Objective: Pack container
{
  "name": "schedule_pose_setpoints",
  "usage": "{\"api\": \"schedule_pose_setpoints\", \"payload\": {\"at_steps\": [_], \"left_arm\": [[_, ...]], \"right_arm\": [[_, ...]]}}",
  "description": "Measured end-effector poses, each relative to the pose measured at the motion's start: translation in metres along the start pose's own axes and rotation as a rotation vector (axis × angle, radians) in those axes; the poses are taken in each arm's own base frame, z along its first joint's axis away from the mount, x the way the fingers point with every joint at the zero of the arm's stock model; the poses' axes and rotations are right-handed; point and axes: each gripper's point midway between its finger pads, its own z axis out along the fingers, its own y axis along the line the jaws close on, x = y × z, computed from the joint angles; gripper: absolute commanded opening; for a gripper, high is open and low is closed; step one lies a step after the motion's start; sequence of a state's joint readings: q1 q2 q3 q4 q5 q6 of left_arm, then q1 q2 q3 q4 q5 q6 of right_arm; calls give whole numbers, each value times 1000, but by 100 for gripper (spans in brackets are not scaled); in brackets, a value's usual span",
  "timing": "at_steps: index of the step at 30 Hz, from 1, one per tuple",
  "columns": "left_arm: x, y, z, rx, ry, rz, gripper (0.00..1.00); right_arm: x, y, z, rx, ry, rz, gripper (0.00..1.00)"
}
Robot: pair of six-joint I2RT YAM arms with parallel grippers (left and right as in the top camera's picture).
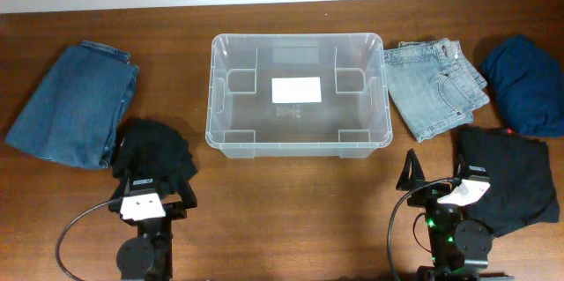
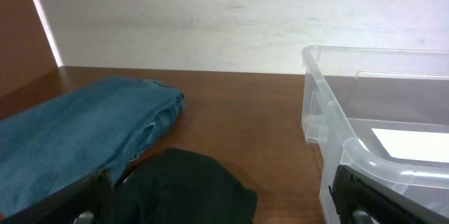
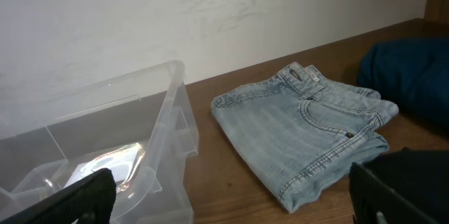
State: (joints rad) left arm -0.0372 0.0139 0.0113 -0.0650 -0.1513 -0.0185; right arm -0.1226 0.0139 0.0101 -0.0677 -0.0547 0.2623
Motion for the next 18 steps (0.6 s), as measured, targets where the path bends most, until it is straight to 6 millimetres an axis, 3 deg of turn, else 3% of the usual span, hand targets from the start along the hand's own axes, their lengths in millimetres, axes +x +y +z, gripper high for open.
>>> {"api": "schedule_pose_setpoints", "payload": {"at_steps": [10,18], "left_arm": [[0,0,0,0,0,0,99],[0,0,0,0,0,0,99]], "right_arm": [[0,1,0,-8,-1,10,98],[0,8,-1,-42,16,153,98]]}}
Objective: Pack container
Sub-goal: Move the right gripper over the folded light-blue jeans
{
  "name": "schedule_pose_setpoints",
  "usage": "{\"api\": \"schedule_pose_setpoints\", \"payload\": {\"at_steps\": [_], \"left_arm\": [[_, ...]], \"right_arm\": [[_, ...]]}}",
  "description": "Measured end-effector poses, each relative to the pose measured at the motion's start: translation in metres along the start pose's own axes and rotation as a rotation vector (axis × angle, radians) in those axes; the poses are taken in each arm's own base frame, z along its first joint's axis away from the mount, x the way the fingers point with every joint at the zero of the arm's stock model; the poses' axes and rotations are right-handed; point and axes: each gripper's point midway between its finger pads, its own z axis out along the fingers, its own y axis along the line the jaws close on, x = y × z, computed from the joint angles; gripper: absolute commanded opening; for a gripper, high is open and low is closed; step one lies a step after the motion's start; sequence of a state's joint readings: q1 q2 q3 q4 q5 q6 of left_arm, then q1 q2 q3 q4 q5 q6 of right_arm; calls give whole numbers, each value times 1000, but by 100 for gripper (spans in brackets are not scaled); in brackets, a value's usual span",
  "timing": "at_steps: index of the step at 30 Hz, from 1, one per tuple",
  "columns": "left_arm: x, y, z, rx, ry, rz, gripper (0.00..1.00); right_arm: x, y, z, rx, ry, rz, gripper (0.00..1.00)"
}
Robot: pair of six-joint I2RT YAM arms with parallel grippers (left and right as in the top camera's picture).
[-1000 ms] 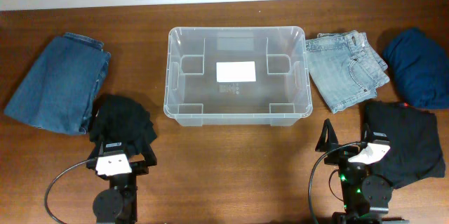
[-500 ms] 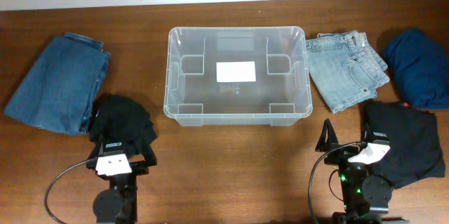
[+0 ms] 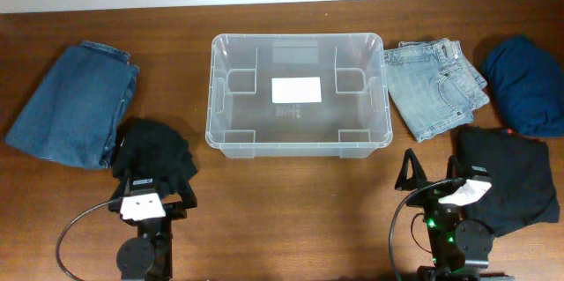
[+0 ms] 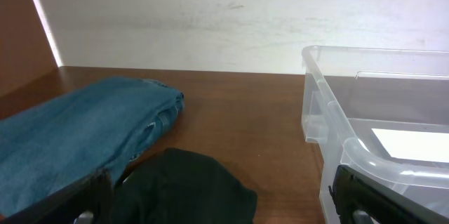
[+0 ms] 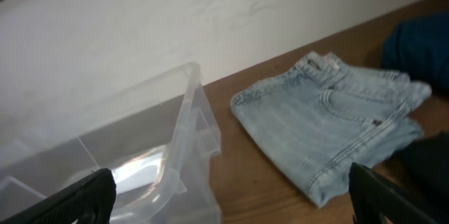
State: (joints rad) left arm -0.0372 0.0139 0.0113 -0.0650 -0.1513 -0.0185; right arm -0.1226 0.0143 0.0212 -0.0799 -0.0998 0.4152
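Note:
A clear plastic container (image 3: 298, 144) with a white label on its floor stands at the table's middle back, with nothing in it. Around it lie folded clothes: dark blue jeans (image 3: 75, 103) and a black garment (image 3: 154, 151) on the left, light blue denim (image 3: 436, 87), a navy garment (image 3: 526, 83) and another black garment (image 3: 508, 175) on the right. My left gripper (image 3: 152, 191) is open at the near edge of the left black garment (image 4: 182, 189). My right gripper (image 3: 438, 180) is open near the front, beside the right black garment. It faces the light denim (image 5: 330, 122) and the container's corner (image 5: 189, 126).
Brown wooden table (image 3: 291, 210), with a white wall behind it. Bare wood lies between the container and both arms' bases at the front edge. A cable loops beside each base.
The right wrist view has shifted and tilted: the light denim and the container's corner now sit further right in it. The left arm and all the clothes are as before.

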Motion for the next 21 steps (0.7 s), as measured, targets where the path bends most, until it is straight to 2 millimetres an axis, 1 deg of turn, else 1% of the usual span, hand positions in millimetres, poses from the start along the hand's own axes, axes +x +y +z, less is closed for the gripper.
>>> {"api": "schedule_pose_setpoints", "payload": {"at_steps": [4,8,11,12,14,15,17,18,19,21], "left_arm": [[0,0,0,0,0,0,99],[0,0,0,0,0,0,99],[0,0,0,0,0,0,99],[0,0,0,1,0,0,100],[0,0,0,1,0,0,99],[0,0,0,1,0,0,99],[0,0,0,1,0,0,99],[0,0,0,1,0,0,99],[0,0,0,1,0,0,99],[0,0,0,1,0,0,100]], "right_arm": [[-10,-3,-6,70,42,82,98],[-38,-4,-8,152,45,117,98],[-56,-2,0,203,87,129,98],[-59,-1,4,220,119,133,98],[-66,2,14,233,156,138,98],[-68,6,23,229,199,143,98],[-69,14,37,207,253,154,99],[-66,16,45,197,290,161,98],[-63,17,48,194,307,164,98],[-48,14,57,197,370,174,99]]}}
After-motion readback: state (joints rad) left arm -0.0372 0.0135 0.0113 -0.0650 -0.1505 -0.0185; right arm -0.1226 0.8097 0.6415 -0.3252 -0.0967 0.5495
